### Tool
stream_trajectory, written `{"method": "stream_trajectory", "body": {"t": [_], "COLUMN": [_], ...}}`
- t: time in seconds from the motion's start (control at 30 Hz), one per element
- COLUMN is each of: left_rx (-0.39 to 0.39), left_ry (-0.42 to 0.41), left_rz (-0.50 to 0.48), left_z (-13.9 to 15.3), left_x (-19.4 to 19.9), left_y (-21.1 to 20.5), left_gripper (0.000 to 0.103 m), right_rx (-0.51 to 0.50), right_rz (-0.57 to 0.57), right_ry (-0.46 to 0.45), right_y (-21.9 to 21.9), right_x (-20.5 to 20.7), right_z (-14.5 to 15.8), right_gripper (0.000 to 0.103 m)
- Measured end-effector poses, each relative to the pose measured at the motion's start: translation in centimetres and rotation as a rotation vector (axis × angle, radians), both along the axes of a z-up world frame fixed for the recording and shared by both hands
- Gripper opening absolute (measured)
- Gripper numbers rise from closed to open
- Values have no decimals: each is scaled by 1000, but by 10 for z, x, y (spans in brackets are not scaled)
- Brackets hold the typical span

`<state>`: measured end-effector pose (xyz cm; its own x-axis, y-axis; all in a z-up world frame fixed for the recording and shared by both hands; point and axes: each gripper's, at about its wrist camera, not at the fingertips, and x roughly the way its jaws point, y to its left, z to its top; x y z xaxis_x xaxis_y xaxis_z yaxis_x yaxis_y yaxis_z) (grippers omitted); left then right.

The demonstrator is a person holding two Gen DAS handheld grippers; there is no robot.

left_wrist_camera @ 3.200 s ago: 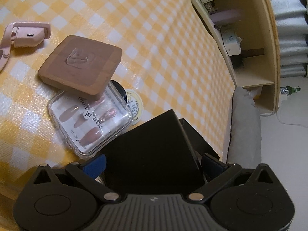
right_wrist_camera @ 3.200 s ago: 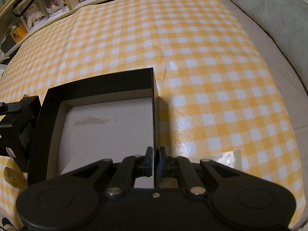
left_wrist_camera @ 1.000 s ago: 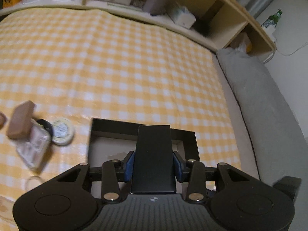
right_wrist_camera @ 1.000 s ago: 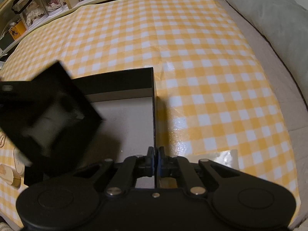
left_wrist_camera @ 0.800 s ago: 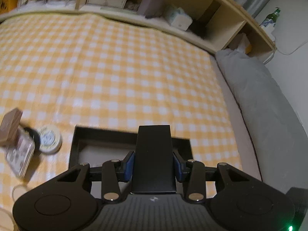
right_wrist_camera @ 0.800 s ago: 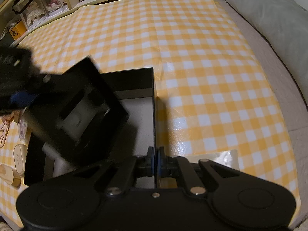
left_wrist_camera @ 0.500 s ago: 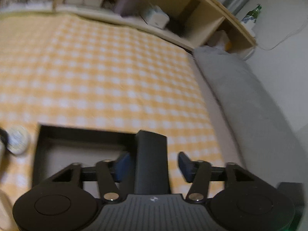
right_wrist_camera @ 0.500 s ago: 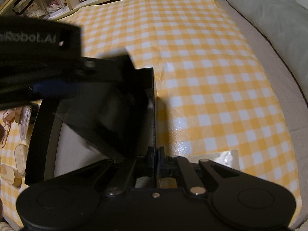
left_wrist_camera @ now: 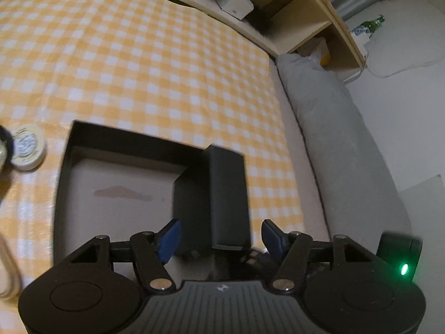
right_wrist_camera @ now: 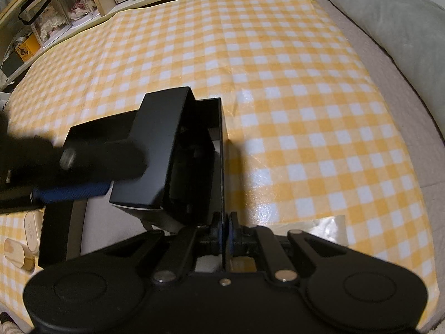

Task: Organize rigid objects
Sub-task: 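Lower the small black box into the open box and open the left tool, then withdraw the left tool from the open box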

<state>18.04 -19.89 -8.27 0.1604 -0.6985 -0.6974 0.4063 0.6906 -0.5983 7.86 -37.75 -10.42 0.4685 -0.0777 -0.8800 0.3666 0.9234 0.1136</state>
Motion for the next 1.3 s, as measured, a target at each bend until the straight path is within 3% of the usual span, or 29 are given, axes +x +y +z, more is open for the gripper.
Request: {"method": "stream_trajectory", "body": {"t": [0.17, 0.33, 0.4, 0.5, 0.67, 0.77, 0.97, 1.3], "left_rx": [78, 225, 243, 234, 217, 240, 236, 242], "left_ry": [-54, -218, -265, -327, -302, -346, -309, -319], "left_rz": [-109, -269, -303, -299, -262, -260, -232, -218], "left_z": [-1, -8, -11, -11, -11, -12, -14, -4], "left_x": [-4, -19, -22, -21, -9, -14, -8, -13], "left_y": [9, -2, -8, -17, -30, -35, -42, -26], "left_gripper": [54, 37, 31, 30, 31, 30, 29, 29], "right_rx": [3, 4, 3, 5, 7, 12, 13, 24], "right_rz": [-1, -2, -1, 2, 12, 10, 9, 6], "right_ry": [0, 0, 0, 1, -3, -7, -7, -19], "right_y": [0, -1, -1, -1, 1, -1, -2, -1], "right_x": [0, 0, 0, 0, -3, -4, -5, -14], "right_z": [-1, -1, -1, -2, -2, -2, -3, 2], "right_gripper": [5, 5, 5, 6, 6, 6, 6, 6]}}
